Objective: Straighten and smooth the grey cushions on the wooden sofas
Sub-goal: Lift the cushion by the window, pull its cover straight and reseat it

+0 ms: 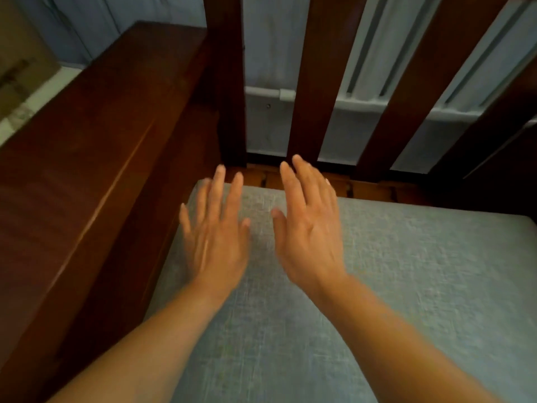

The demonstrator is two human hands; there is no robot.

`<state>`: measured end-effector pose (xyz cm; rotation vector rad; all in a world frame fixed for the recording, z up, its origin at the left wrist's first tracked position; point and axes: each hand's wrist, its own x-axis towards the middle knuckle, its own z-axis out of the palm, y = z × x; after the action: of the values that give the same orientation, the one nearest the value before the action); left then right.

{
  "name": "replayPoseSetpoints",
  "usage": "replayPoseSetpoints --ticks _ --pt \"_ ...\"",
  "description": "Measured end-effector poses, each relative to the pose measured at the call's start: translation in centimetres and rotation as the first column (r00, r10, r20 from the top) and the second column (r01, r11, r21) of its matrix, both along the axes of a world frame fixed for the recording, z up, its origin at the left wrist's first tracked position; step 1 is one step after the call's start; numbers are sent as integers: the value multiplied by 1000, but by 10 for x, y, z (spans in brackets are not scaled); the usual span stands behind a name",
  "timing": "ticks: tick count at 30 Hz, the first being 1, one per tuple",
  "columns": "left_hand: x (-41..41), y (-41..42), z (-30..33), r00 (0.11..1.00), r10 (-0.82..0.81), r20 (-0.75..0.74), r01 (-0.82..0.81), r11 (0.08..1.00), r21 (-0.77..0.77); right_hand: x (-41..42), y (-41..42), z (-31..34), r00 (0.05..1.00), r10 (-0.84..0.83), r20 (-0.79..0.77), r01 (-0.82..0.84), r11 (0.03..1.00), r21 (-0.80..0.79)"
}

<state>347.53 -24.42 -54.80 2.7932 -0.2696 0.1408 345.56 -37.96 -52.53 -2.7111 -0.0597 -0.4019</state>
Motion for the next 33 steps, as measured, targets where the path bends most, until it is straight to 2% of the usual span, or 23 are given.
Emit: replayPoseSetpoints --ticks 3,5,7,9,10,11,13,15,16,17,18,19,20,21,22,23,25,26,28,29,30,31,33 --pt "-12 12 -51 970 78 -229 -36 983 181 -21 -6 -60 928 53 -368 -135 971 -199" --pt "-6 12 -48 945 96 -313 -35 980 198 -21 -9 -64 877 63 -477 -160 973 -167" --pt "0 -8 -18 972 83 -218 -71 995 65 -10 -17 -35 924 92 -371 -115 993 -40" --pt "-4 -41 -3 999 46 -17 -48 990 -132 -9 -42 -11 999 -30 -35 32 998 55" --pt "-12 -59 -4 999 16 37 -8 983 -185 -14 -60 -11 989 -125 78 121 991 54" --pt "-25 -75 -10 999 -21 33 26 987 -158 -26 -77 -17 979 -189 71 190 982 0" --pt "-43 -93 -34 993 -77 -92 81 995 49 -54 -101 -41 952 -146 -268 107 982 -156" --pt "-33 -99 -45 967 1 -253 43 985 168 -54 -120 -58 893 -70 -445 -1 987 -158" --pt "-33 -110 -35 962 13 -272 31 987 157 -54 -129 -49 893 -68 -444 21 994 -109" --pt "-29 -124 -20 976 6 -218 15 995 94 -50 -138 -32 929 -99 -356 87 995 -48" --pt "-30 -143 -8 991 -25 -133 26 1000 7 -47 -152 -18 964 -174 -200 180 984 12" --pt "-37 -162 -3 998 -62 -29 60 996 -65 -51 -170 -14 959 -281 -34 283 958 54" --pt "-46 -180 -3 995 -98 -5 97 986 -134 -60 -185 -14 938 -342 59 339 939 59" --pt "-62 -200 -12 988 -153 -37 148 982 -114 -76 -199 -25 938 -346 24 346 938 -4" --pt "-79 -213 -23 975 -191 -117 190 981 -27 -95 -208 -39 946 -294 -136 287 955 -67" --pt "-86 -216 -36 966 -176 -189 196 976 91 -107 -210 -53 939 -215 -270 189 975 -120" --pt "-77 -234 -45 951 -76 -300 130 978 162 -110 -234 -56 890 -158 -428 119 986 -116" --pt "-73 -243 -34 952 -41 -303 86 987 137 -107 -245 -45 904 -170 -393 144 985 -93" --pt "-69 -279 -5 982 -61 -179 59 998 -17 -98 -281 -13 939 -325 -110 322 946 -41" --pt "-76 -298 0 992 -90 -91 79 990 -120 -102 -300 -10 915 -400 59 400 916 3" --pt "-87 -315 1 992 -121 -43 112 978 -176 -109 -318 -14 888 -440 133 443 897 8" --pt "-105 -330 -6 981 -190 -49 181 973 -145 -123 -330 -25 890 -450 70 453 890 -42" --pt "-133 -338 -33 945 -286 -158 296 954 45 -150 -336 -55 856 -431 -287 403 902 -152"
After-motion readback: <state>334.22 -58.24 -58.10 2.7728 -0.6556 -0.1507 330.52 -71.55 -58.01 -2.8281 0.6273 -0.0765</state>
